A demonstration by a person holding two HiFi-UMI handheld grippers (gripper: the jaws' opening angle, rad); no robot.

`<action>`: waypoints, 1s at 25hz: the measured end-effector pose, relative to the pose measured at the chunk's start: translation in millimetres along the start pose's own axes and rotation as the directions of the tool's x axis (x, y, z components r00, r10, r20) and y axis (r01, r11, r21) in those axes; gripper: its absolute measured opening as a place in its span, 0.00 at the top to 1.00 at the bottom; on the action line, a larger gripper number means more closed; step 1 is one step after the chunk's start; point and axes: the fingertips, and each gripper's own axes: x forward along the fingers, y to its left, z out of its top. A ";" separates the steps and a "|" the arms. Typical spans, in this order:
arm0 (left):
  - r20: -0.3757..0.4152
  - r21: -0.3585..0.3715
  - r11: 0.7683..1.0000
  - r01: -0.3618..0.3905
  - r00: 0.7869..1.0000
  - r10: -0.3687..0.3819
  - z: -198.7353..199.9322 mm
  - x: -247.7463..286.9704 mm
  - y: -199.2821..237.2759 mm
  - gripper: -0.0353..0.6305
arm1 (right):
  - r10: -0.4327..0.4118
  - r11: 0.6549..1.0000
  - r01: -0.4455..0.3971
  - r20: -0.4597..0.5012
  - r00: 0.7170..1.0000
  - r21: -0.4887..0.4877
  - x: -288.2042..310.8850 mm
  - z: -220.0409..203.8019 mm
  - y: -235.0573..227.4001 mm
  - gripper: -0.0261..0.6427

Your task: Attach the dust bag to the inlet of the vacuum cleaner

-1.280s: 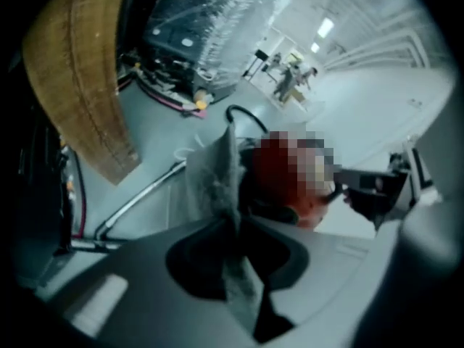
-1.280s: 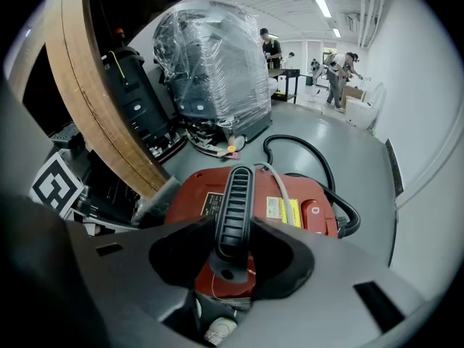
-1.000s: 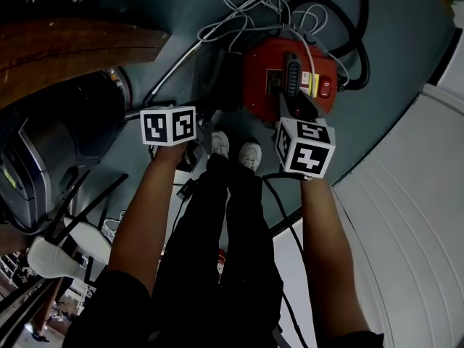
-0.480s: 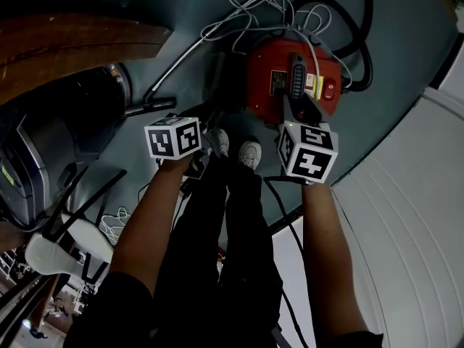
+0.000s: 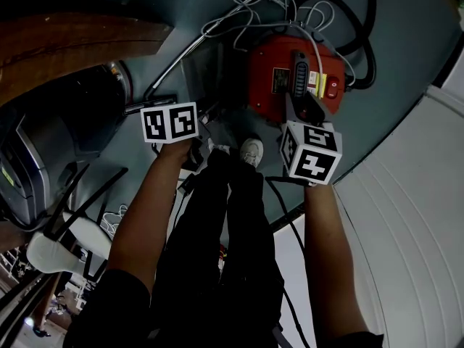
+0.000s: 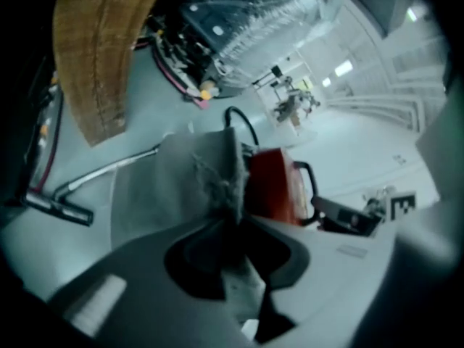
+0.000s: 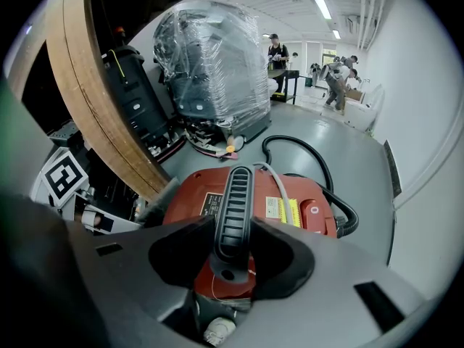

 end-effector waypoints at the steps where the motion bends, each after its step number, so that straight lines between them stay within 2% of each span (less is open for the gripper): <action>1: -0.023 0.077 0.997 -0.026 0.999 0.028 -0.8 0.0 -1.6 0.85 | 0.002 1.000 -0.002 -0.001 1.000 -0.002 0.1 -0.1 0.4 0.75; 2: -0.046 0.164 0.985 -0.051 0.997 0.059 -1.6 0.1 -3.9 0.85 | 0.005 1.000 -0.005 -0.003 1.000 -0.004 0.3 0.0 0.7 0.75; 3: -0.068 0.256 0.964 -0.071 0.993 0.091 -2.8 0.9 -6.9 0.85 | 0.008 1.000 -0.008 -0.004 1.000 -0.005 0.4 0.2 0.7 0.75; 5: -0.108 0.433 0.897 -0.088 0.983 0.149 -7.3 4.6 -12.9 0.87 | 0.012 1.000 -0.012 -0.008 1.000 -0.005 0.3 0.1 0.1 0.75; 6: -0.123 0.489 0.868 -0.086 0.978 0.167 -9.3 6.0 -14.7 0.87 | 0.012 1.000 -0.012 -0.010 1.000 -0.005 0.3 -0.3 -0.1 0.75; 7: -0.134 0.507 0.859 -0.078 0.977 0.167 -10.4 6.7 -15.2 0.87 | 0.013 1.000 -0.013 -0.011 1.000 -0.004 0.3 -0.7 -0.1 0.75; 8: -0.141 0.486 0.872 -0.062 0.979 0.148 -10.6 6.5 -14.8 0.87 | 0.013 1.000 -0.014 -0.012 1.000 -0.004 0.3 -0.8 0.1 0.75; 9: -0.142 0.433 0.901 -0.040 0.984 0.112 -10.2 5.7 -13.9 0.88 | 0.014 1.000 -0.014 -0.013 1.000 -0.004 0.1 -0.7 0.4 0.75; 11: -0.119 0.274 0.962 0.006 0.992 0.028 -9.3 2.7 -10.6 0.88 | 0.016 1.000 -0.016 -0.013 1.000 -0.005 -0.2 -0.7 0.9 0.75; 13: -0.078 0.102 0.994 0.044 0.996 -0.036 -9.6 0.4 -4.5 0.89 | 0.021 1.000 -0.021 -0.012 1.000 -0.007 0.5 -0.3 1.2 0.75; 15: -0.021 -0.068 0.993 0.092 0.995 -0.093 -9.0 -0.2 -1.7 0.91 | 0.024 1.000 -0.025 -0.010 1.000 -0.008 1.5 0.3 0.7 0.75; 17: 0.033 -0.175 0.976 0.132 0.991 -0.128 -8.8 -0.5 -1.5 0.92 | 0.024 1.000 -0.024 -0.009 1.000 -0.009 1.4 0.1 0.0 0.75; 18: 0.048 -0.184 0.974 0.135 0.991 -0.128 -9.1 -0.9 -1.7 0.92 | 0.023 1.000 -0.024 -0.009 1.000 -0.009 1.1 -0.2 0.0 0.75; 21: 0.069 -0.133 0.987 0.094 0.994 -0.085 -8.6 -2.5 -1.4 0.91 | 0.025 1.000 -0.025 -0.003 1.000 -0.010 0.8 0.2 1.0 0.74; 25: 0.130 -0.046 0.998 -0.031 0.991 0.037 -4.6 -13.9 7.6 0.84 | 0.010 1.000 -0.012 0.065 0.998 0.022 -1.4 1.5 1.8 0.74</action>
